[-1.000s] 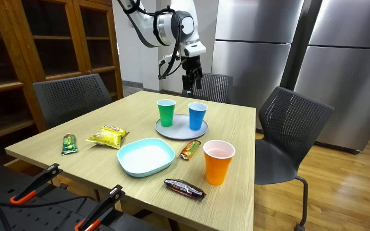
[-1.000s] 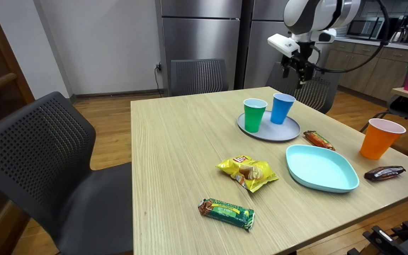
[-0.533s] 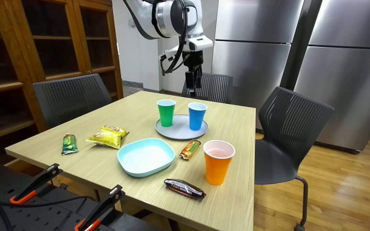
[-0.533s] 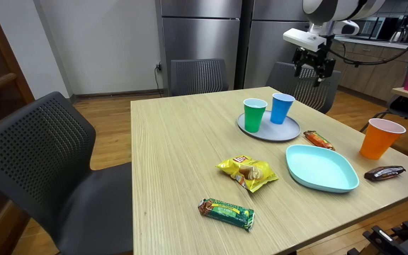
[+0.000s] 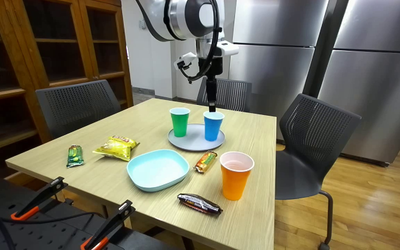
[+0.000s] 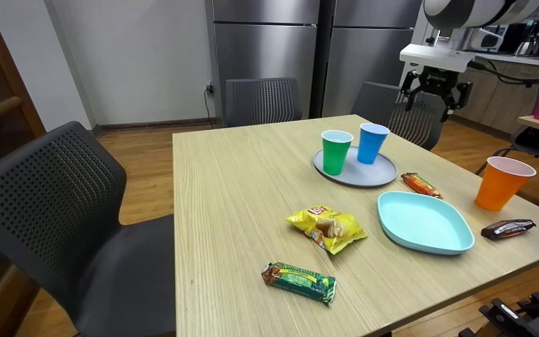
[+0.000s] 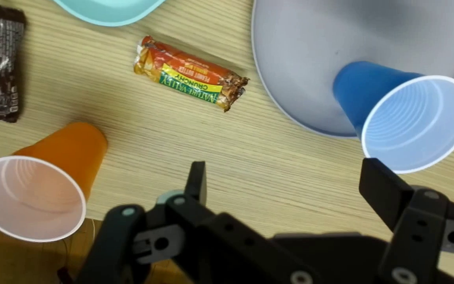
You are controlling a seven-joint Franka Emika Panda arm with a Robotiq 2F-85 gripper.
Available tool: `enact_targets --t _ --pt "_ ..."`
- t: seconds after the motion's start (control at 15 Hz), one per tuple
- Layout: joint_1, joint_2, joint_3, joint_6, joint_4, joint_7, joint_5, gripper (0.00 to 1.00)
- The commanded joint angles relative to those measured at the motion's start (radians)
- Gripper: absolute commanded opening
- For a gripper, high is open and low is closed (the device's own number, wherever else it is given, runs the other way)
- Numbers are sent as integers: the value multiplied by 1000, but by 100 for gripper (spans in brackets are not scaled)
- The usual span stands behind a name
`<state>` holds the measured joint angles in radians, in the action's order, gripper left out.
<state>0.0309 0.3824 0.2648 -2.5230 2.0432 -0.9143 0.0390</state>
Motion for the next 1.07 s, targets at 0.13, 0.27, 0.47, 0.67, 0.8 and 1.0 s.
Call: enact_targets --t 0.13,0.27,0.47,0.67,0.8,1.0 --pt "28 2 -2 21 41 187 -76 100" --pt "20 23 13 20 45 232 -128 100" --pt "5 77 34 31 27 266 -202 100" --pt "-9 136 43 40 7 271 -257 100" --pt "-25 175 47 45 -8 271 -280 100" --pt "-42 229 50 48 -32 280 -296 100"
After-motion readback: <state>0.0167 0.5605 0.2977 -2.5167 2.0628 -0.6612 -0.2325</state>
